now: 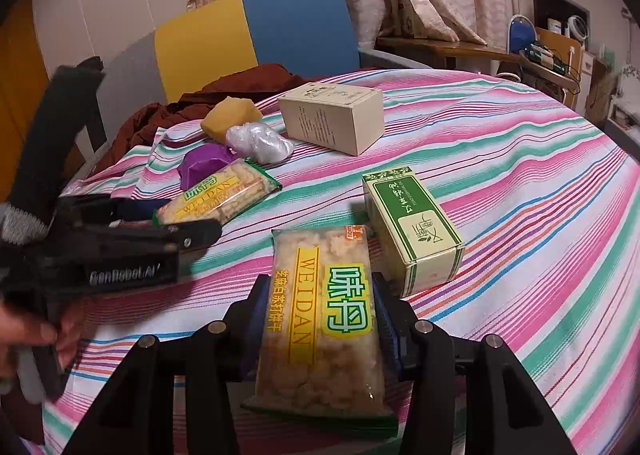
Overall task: Organize objects
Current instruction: 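Grasp a WEIDAN cracker packet with the right tool while the left tool grasps another cracker packet, then carry both cracker packets into the gold tray and open both tools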
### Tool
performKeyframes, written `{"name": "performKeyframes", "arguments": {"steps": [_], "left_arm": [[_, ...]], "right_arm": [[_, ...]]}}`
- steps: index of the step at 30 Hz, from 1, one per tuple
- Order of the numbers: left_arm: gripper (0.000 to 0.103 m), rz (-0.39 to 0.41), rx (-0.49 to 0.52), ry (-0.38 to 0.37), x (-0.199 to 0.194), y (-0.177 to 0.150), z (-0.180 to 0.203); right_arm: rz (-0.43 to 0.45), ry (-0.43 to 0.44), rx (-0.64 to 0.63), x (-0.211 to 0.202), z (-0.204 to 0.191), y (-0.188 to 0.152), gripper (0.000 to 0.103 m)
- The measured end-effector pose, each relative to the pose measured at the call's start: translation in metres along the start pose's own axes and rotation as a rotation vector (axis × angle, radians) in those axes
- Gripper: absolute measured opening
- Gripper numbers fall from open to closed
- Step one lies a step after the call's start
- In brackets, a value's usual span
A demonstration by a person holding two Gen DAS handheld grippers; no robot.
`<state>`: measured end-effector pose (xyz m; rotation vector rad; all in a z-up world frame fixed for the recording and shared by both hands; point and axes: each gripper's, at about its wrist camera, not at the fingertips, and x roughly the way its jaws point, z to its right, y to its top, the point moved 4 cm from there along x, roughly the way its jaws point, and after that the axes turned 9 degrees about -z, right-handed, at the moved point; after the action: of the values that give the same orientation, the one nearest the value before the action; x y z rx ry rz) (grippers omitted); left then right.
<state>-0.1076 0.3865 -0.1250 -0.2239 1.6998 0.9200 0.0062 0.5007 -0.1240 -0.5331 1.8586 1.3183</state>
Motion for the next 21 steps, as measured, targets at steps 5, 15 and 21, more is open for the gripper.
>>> {"name": "performKeyframes", "arguments": {"steps": [5,15,21], "left_arm": [[0.057,0.006,-0.067,0.023,-0.01,-0.011,0.003],[0.057,0.016,-0.161,-0.038,-0.032,-0.041,0.01],[0.054,0.076,-0.108,-0.055,-0.063,-0.056,0.02]], "right_arm": [[0.012,-0.003,-0.003,-0.002,0.0,0.0,0.048],[0.036,0.045,0.047,-0.013,0.001,-0.005,0.048],[0.04,0.094,0.118,-0.025,0.001,-0.017,0.048]]}}
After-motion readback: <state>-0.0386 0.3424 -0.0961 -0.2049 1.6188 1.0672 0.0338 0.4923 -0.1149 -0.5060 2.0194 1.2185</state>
